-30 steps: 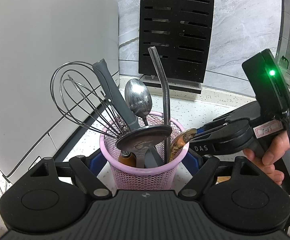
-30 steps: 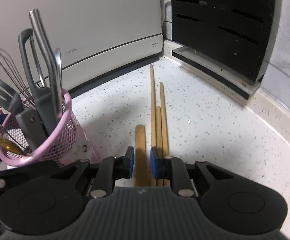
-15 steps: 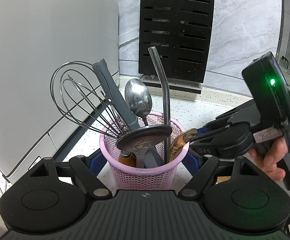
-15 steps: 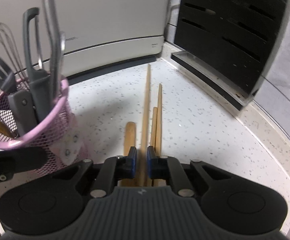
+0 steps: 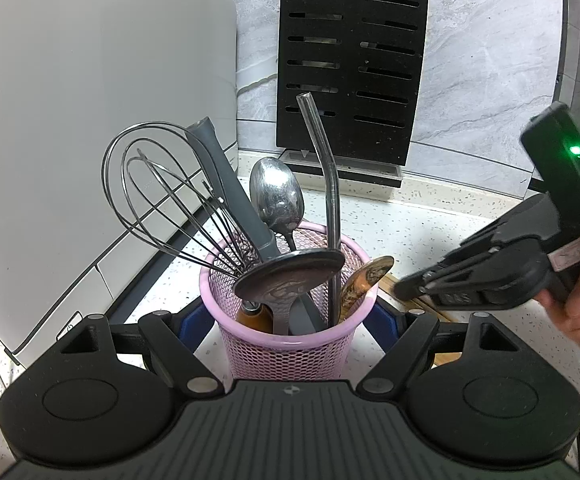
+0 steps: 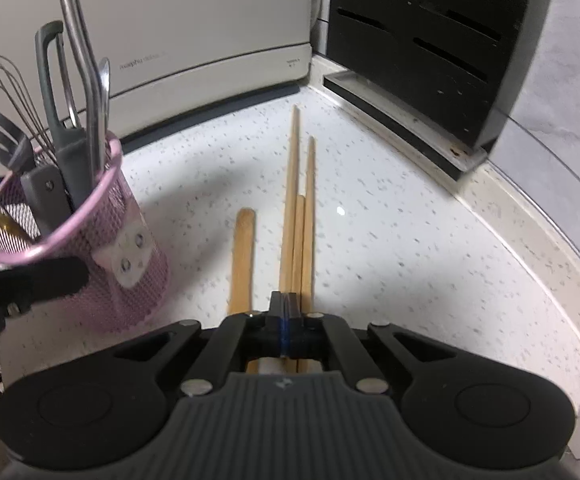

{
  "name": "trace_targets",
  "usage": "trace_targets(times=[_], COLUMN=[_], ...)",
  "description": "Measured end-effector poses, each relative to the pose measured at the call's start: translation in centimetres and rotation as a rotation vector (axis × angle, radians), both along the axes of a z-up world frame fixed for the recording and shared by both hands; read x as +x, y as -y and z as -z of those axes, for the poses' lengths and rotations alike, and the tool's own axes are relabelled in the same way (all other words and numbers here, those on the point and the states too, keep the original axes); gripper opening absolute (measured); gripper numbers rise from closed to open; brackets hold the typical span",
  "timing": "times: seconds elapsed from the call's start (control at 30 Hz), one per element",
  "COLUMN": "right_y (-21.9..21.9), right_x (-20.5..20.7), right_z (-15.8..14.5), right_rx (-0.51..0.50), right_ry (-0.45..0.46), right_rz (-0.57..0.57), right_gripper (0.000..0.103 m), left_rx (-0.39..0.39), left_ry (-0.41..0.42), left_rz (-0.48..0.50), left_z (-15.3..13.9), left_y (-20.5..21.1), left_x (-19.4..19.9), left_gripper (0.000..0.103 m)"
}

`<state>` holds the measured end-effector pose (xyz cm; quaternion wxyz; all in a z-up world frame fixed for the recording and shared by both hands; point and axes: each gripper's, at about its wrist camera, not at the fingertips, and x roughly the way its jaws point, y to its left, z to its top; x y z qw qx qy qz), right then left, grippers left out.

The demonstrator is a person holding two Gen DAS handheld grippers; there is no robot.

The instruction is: Organize utensils

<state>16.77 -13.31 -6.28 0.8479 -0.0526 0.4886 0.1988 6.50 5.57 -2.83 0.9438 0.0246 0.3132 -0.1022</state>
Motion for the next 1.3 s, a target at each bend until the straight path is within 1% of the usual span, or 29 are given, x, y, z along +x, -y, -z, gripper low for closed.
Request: trace_targets(times=[0.13,0.33,0.6,0.9,0.93,1.1,1.17,1.3], right_y=[0.4,1.3,3.2,4.4,4.5,5.1,5.1,4.6], right_x=[-1.3,-4.1,-7.2,-9.8,-10.0,-10.7,-10.5,-10.0], right_z=[-0.3,-0.5,-0.6,-0.8,-0.7,-0.8,-1.1,-1.7], right_rx=[-0.011,-0.02,0.007,0.009,0.006,0.017,0.033,0.053], right_ry=[-0.02,-0.013,-0.027,-0.03,-0.035,-0.028,-0.007,0.037], right_rz=[-0.062,-0.084,-0.044,-0.056,-0.056,-0.035,-0.028,-0.029], right_gripper=[0.0,0.0,0.0,0.0,0.001,0.001,0.003,0.003], left_rx=[0.0,0.001,0.006,0.01,0.01,0.013,0.013,0.01], left_ry=[0.0,0.001,0.004,0.004,0.004,0.005,0.005,0.005], left_rz=[0.002,0.0,0.0,0.003,0.003,0.003,0.002,0.003], left_z=[0.0,0.0,0.0,0.0,0.0,0.1,0.0,0.0], left_y=[0.0,0.0,0.0,0.0,0.0,0.0,0.0,0.0], left_x=[0.0,0.0,-0.1,-0.1,-0.2,-0.2,-0.2,-0.2], left_gripper=[0.093,0.093,0.093,0.093,0.093,0.093,0.093,0.093])
